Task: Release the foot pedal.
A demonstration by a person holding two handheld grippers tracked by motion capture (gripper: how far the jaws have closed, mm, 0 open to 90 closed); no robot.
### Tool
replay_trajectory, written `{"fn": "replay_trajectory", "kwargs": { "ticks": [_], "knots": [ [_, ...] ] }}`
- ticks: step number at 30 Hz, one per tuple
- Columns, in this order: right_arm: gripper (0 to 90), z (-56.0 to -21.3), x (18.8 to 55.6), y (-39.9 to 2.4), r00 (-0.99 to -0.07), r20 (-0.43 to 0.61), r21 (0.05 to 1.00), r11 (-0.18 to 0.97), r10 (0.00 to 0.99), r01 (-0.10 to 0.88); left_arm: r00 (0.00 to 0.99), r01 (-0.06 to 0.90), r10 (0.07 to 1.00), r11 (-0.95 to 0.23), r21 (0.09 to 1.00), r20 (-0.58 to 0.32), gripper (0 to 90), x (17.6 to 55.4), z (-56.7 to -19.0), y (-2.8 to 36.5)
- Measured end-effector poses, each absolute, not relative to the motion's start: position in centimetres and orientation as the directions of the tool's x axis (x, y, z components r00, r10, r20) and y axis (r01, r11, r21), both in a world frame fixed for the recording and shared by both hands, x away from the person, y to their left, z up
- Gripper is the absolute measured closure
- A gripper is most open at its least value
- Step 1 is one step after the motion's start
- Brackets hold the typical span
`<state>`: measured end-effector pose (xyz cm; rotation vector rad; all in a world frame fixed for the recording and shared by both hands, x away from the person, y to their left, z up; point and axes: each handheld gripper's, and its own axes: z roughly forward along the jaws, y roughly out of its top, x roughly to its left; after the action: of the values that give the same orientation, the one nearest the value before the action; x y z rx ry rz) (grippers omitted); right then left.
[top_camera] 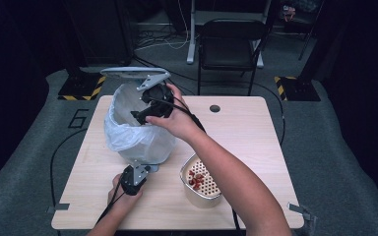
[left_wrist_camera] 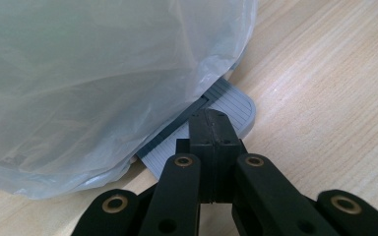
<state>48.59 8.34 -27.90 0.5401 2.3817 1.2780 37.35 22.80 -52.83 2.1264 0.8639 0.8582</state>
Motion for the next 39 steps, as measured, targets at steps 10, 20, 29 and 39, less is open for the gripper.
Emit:
{"fn": "replay_trajectory", "kwargs": {
  "ticks": [10,20,29,39],
  "knots": [
    [11.1,-28.1,47.1,5.2,-0.852,-0.078,0.866,0.458,0.518,0.199,0.559,0.31,0.769,-0.54,0.782,0.309,90.0,37.6,-52.8,23.1],
    [15.5,-29.2,45.9,-2.2,-0.825,-0.067,0.859,0.453,0.561,0.238,0.553,0.369,0.813,-0.437,0.82,0.184,56.8,37.4,-51.9,24.1],
    [16.5,-30.4,45.2,-7.1,-0.777,-0.063,0.87,0.415,0.627,0.264,0.613,0.393,0.782,-0.423,0.816,0.11,49.1,36.0,-49.9,24.1],
    [16.9,-33.4,44.1,-12.1,-0.715,-0.035,0.865,0.38,0.698,0.328,0.57,0.469,0.82,-0.376,0.799,0.052,41.6,35.7,-50.0,27.4]
  ]
}}
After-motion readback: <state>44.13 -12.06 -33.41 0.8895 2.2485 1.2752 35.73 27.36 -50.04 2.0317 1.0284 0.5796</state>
